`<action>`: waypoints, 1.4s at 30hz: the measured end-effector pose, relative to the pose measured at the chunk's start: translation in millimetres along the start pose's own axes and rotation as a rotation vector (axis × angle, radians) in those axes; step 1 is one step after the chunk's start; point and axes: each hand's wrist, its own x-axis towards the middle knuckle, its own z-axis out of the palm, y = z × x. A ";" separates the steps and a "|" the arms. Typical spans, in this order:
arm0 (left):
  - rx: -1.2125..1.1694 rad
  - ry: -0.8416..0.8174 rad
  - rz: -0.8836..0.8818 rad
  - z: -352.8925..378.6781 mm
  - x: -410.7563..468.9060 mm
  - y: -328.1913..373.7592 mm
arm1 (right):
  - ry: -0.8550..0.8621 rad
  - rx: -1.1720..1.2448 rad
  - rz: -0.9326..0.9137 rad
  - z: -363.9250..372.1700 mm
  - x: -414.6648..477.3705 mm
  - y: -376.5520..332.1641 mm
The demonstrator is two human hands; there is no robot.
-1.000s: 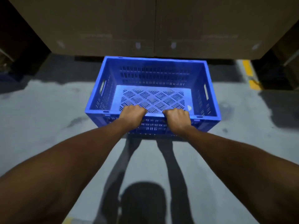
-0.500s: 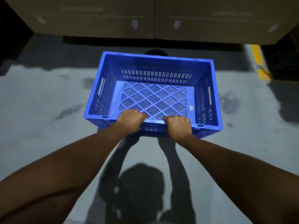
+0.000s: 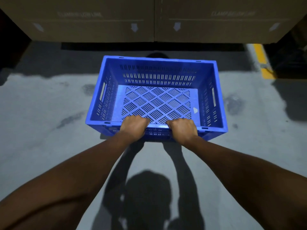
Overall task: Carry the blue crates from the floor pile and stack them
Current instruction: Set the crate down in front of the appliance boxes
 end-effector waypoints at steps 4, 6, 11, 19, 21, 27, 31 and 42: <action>-0.007 -0.001 -0.015 4.3 -6.1 5.0 | 0.016 0.011 -0.030 1.5 -2.2 3.4; -0.009 0.000 -0.012 6.1 -6.5 5.6 | 0.014 0.000 -0.035 -0.1 -2.2 4.8; -0.029 -0.008 0.007 4.5 -6.3 2.1 | 0.009 0.029 0.018 -2.0 -2.5 -2.6; -0.084 0.004 -0.012 5.9 -6.3 4.0 | 0.000 0.003 0.049 -0.5 -1.4 -3.8; -0.090 -0.002 -0.013 7.6 -6.5 3.6 | -0.010 0.004 0.053 -1.0 -2.8 -5.1; -0.080 0.008 -0.007 14.0 -5.7 -1.7 | -0.002 -0.033 0.037 2.9 -1.6 -4.7; -0.074 -0.031 -0.029 13.2 -4.0 0.8 | -0.082 -0.026 0.074 1.0 0.7 -5.5; -0.123 0.033 0.053 -133.0 -79.2 -5.1 | -0.123 0.136 0.140 -141.5 -51.8 -23.7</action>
